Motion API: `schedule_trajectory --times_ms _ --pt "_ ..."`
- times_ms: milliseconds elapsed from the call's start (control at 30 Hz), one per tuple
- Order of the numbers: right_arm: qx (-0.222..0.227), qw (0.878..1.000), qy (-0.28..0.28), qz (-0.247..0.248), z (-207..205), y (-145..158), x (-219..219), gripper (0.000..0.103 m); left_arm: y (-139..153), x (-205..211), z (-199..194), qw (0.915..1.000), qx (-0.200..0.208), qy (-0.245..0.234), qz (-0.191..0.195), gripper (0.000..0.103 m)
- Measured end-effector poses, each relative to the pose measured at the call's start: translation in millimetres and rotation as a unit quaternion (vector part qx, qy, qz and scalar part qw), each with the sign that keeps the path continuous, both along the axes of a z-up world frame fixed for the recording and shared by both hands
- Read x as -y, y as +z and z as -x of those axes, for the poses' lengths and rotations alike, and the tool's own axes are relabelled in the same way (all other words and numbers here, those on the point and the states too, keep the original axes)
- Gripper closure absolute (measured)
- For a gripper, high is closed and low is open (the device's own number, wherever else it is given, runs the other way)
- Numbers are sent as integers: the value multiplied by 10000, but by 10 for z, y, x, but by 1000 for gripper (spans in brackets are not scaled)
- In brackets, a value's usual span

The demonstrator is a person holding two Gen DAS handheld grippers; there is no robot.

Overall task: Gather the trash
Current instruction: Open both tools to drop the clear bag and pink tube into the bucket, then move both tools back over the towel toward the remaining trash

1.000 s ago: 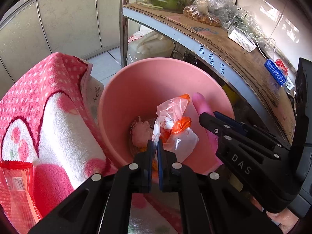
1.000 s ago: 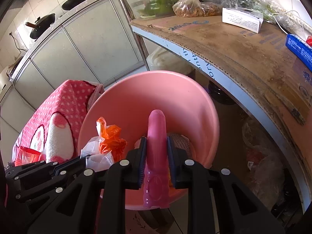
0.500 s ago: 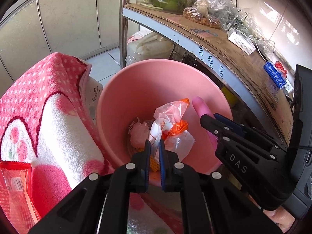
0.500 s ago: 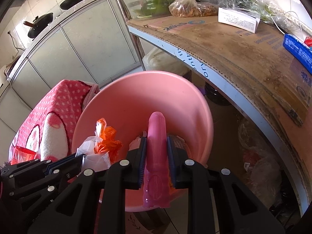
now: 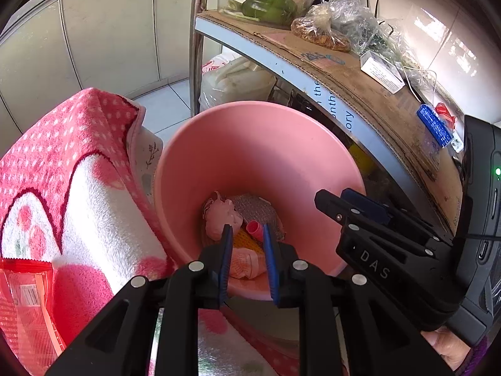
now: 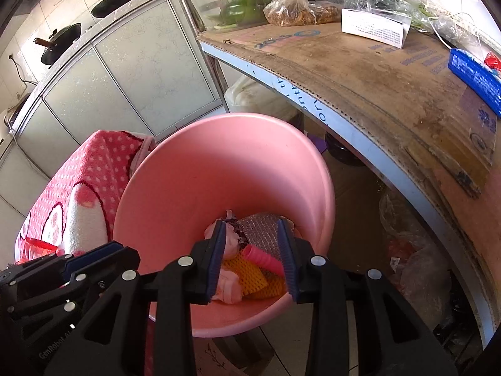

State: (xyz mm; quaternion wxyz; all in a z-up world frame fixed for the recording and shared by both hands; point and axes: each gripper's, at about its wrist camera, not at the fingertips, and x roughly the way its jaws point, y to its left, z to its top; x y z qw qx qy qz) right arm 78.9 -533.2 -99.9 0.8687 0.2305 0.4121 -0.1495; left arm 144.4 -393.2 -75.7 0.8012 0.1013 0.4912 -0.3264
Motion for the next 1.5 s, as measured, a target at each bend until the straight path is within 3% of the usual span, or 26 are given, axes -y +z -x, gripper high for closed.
schedule_trajectory --times_ms 967,1500 --pt "420 9989 163 124 230 451 -210 68 516 -268 227 9985 293 -86 444 84" --pt "640 9964 558 -59 447 698 -612 68 876 -972 476 9960 649 142 591 84"
